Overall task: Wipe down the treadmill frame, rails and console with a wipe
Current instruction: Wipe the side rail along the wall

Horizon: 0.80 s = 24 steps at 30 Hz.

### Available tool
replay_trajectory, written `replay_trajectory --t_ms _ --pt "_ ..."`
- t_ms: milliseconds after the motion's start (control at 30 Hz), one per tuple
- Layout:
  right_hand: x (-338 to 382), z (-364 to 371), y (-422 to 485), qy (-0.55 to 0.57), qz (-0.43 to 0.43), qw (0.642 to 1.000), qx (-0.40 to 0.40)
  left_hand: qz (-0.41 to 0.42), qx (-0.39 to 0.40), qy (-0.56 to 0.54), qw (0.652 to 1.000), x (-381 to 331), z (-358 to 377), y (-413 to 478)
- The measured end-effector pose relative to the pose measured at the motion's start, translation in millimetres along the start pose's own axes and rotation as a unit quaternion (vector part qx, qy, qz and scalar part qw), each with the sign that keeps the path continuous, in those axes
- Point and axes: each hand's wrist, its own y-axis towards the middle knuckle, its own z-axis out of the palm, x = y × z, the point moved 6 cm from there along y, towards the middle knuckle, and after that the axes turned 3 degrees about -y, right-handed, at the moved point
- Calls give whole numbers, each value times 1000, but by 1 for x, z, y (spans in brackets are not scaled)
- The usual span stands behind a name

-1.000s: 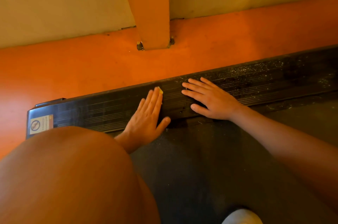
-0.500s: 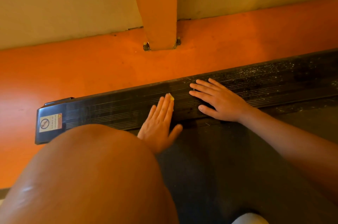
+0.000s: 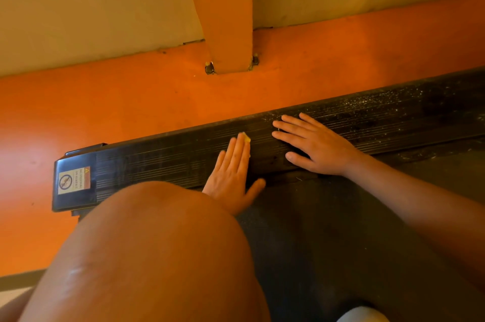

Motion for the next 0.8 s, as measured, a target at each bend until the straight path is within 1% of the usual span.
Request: replay_trajectory --t_ms 67,100,267,367,433,500,600,667,800 --pt "0 -1 0 2 -1 1000 -4 -10 34 8 999 -1 10 -20" --pt "0 -1 0 1 -2 1000 -6 -11 37 10 999 1 10 -19" --pt "0 -1 1 -8 0 1000 -7 2 -37 -9 999 10 -19 48" --pt "1 -1 1 -7 2 1000 -3 -7 -40 -19 999 8 -31 75" --pt "0 -1 1 -7 3 1000 -2 2 -43 -20 999 8 -31 68" --pt "1 -1 0 -5 2 1000 -3 18 -35 -32 999 6 -23 41" --pt "0 -1 1 2 1 1000 -3 40 17 -10 999 -2 3 -11" --pt "1 -1 1 1 -2 1000 -7 44 31 14 998 3 13 -24" --pt "1 -3 0 -2 -1 1000 -5 33 -27 6 999 10 -8 30"
